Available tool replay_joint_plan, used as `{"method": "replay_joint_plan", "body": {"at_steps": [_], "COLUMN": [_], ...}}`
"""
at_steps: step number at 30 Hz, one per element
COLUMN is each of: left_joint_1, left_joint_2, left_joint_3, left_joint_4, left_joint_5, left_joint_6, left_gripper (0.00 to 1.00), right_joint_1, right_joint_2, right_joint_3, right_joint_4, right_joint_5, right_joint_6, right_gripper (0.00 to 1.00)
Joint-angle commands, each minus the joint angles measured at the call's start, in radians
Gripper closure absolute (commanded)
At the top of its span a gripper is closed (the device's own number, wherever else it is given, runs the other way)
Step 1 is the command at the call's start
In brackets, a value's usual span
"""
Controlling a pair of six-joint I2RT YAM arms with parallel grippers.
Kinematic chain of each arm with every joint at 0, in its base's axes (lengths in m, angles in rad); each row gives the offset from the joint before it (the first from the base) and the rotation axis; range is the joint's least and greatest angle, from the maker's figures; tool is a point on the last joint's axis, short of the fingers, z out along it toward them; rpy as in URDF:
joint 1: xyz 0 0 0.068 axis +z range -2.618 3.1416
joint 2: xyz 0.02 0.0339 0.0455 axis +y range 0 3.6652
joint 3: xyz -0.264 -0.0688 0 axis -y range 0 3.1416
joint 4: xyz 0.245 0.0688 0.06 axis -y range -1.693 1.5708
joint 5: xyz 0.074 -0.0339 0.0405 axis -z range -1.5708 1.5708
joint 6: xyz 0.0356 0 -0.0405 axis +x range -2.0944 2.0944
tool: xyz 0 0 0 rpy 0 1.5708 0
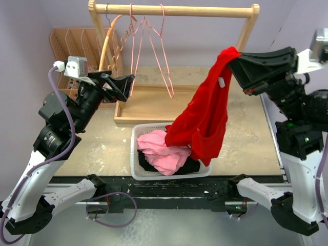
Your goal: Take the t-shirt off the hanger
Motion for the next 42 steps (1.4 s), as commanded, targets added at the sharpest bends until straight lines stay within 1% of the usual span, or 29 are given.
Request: {"method": "replay_joint_plan", "body": {"at_steps": [1, 10, 19, 23, 26, 29, 35, 42], "left_joint_1": [0.003, 0.004, 0.003, 0.004, 0.004, 0.004, 0.004, 0.004], "left_joint_2": [-0.009, -0.013, 0.002, 0.003, 0.006, 0.000, -0.048, -0.077], "left_joint_3": [-0.019, -0.041, -0.050, -0.072, -0.075, -0.075, -0.102, -0.125], "left_joint_4": [0.035, 0.040, 0.037, 0.046, 0.035, 0.018, -0.002, -0.034], "left_joint_5": [-0.022, -0.006, -0.013, -0.011, -0.014, -0.015, -0.015, -0.043], "left_joint_6": [-0.033, -0.059, -0.065, -0.073, -0.073, -0.069, -0.062, -0.058], "left_gripper": [0.01, 0.01, 0.01, 0.01, 0.01, 0.01, 0.01, 0.01], "right_joint_1": [0.002, 0.002, 0.002, 0.002, 0.002, 0.002, 0.002, 0.003], "right_joint_2": [-0.073, -0.133, -0.177, -0.161, -0.136, -0.104, -0.040, 0.052], "right_joint_3": [0.048, -0.094, -0.116, -0.146, -0.177, -0.181, -0.209, -0.251], "right_joint_4": [0.045, 0.025, -0.029, -0.040, -0.012, 0.011, 0.088, 0.212], "right_joint_5": [0.052, 0.051, 0.101, 0.087, 0.059, 0.072, 0.040, -0.088], "right_joint_6": [-0.039, -0.034, -0.075, -0.069, -0.040, -0.035, -0.022, 0.050], "right_gripper": [1.00, 1.00, 1.00, 1.00, 1.00, 1.00, 1.00, 1.00]}}
